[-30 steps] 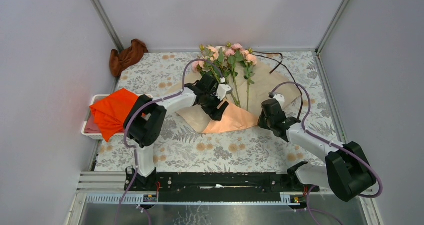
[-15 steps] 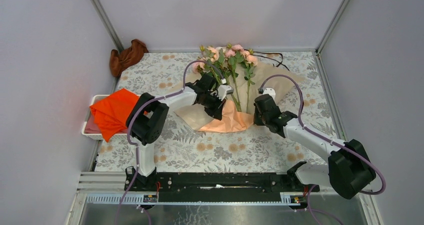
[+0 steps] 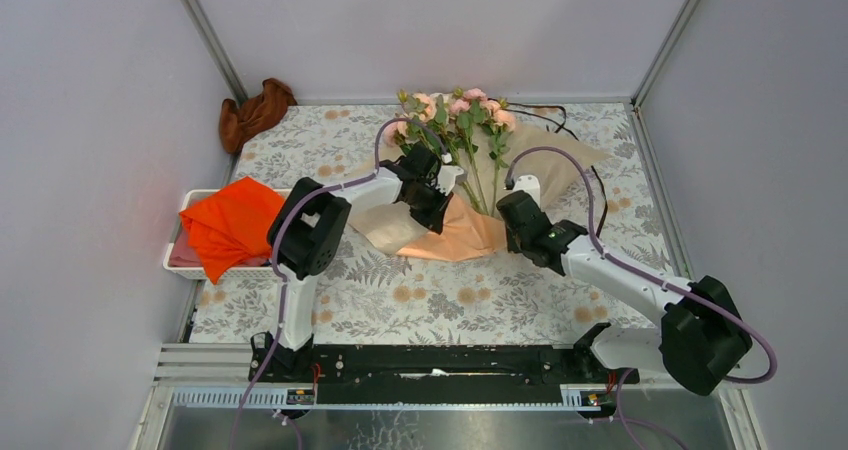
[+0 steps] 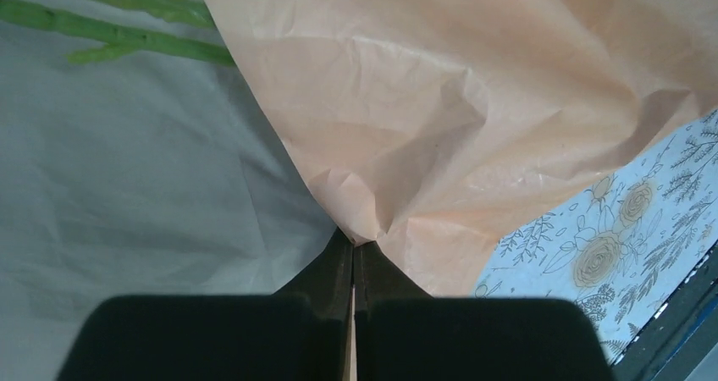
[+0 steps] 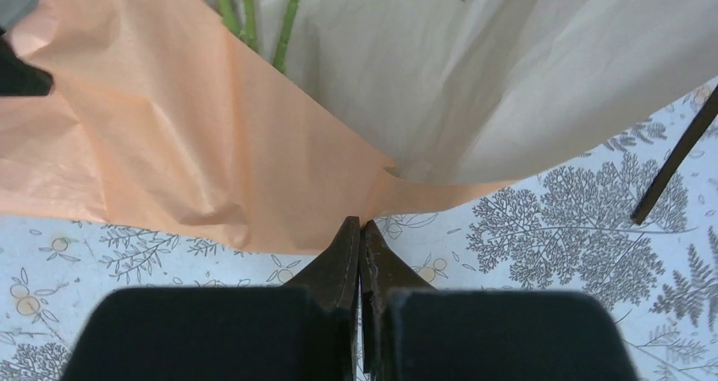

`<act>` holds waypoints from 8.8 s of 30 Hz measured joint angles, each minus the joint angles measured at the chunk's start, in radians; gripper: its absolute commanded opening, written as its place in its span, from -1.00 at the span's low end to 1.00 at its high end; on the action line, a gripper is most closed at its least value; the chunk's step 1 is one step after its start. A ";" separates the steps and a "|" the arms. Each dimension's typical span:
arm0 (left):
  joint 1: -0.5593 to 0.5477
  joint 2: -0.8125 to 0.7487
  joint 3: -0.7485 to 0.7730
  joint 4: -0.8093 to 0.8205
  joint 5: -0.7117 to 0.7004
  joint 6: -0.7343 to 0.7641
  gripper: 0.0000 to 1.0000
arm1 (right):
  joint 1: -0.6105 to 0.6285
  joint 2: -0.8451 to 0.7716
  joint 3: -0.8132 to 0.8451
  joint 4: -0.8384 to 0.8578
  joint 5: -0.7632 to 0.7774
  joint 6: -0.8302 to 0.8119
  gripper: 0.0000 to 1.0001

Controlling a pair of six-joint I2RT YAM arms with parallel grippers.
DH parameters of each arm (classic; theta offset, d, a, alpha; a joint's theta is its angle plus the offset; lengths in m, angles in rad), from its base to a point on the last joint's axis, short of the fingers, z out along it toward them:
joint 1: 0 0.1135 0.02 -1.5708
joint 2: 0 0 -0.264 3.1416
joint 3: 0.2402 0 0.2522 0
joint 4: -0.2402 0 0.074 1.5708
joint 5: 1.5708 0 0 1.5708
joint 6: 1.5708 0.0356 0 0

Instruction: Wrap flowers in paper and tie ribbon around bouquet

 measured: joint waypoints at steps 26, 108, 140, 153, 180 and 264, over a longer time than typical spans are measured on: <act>0.000 0.002 0.006 -0.007 -0.020 0.000 -1.00 | 0.203 0.245 0.005 0.369 -0.009 -0.256 -1.00; 0.253 -0.008 -0.090 0.214 0.076 -0.224 -1.00 | 0.127 0.374 0.093 0.438 -0.561 -0.137 -0.61; 0.267 -0.038 -0.196 0.335 0.176 -0.222 -1.00 | -0.406 0.605 0.245 0.456 -0.810 0.124 0.29; 0.274 -0.038 -0.217 0.361 0.212 -0.211 -1.00 | -0.415 0.725 0.203 0.697 -0.991 0.269 -0.90; 0.227 -0.050 -0.336 0.466 0.378 -0.289 -1.00 | -0.050 0.033 -0.125 0.445 -0.745 0.156 -0.97; 0.456 -0.521 -0.618 -0.026 -0.101 -0.584 -0.80 | 0.155 0.444 -0.060 0.576 -0.826 0.284 -1.00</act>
